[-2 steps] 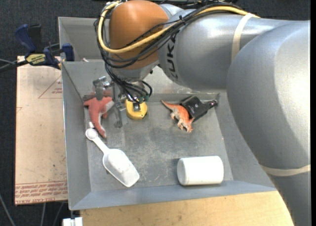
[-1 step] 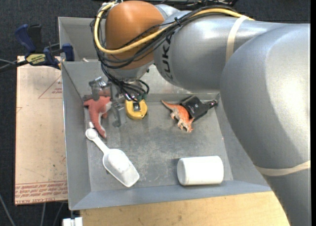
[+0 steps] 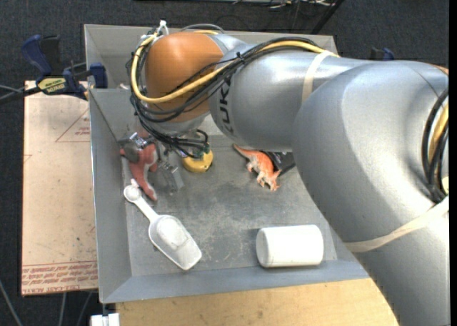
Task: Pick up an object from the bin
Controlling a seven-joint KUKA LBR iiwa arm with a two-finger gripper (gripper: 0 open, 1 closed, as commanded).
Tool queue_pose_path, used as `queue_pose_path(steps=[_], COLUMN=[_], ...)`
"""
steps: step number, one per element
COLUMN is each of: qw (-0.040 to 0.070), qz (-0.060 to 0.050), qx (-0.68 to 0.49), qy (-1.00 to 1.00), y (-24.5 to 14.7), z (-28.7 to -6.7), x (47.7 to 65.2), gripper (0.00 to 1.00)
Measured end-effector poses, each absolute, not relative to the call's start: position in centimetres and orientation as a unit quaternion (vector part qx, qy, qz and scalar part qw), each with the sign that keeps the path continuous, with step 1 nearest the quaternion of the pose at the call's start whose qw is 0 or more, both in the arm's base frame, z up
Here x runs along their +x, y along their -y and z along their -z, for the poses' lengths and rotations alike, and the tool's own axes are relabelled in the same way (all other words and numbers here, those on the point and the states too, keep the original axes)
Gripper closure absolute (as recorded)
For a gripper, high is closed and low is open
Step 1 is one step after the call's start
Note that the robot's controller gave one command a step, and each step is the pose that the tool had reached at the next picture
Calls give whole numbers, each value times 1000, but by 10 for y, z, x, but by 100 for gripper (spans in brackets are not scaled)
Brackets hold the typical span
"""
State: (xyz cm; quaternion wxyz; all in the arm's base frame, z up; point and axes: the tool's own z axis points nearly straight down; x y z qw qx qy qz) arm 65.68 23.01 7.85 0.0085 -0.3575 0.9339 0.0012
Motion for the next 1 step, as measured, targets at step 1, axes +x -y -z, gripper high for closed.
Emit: queue_pose_path(steps=[1], qw=[9], qz=[-3], qx=[-327], qy=[-945], y=[-228], z=[-63], x=[659], gripper=[100])
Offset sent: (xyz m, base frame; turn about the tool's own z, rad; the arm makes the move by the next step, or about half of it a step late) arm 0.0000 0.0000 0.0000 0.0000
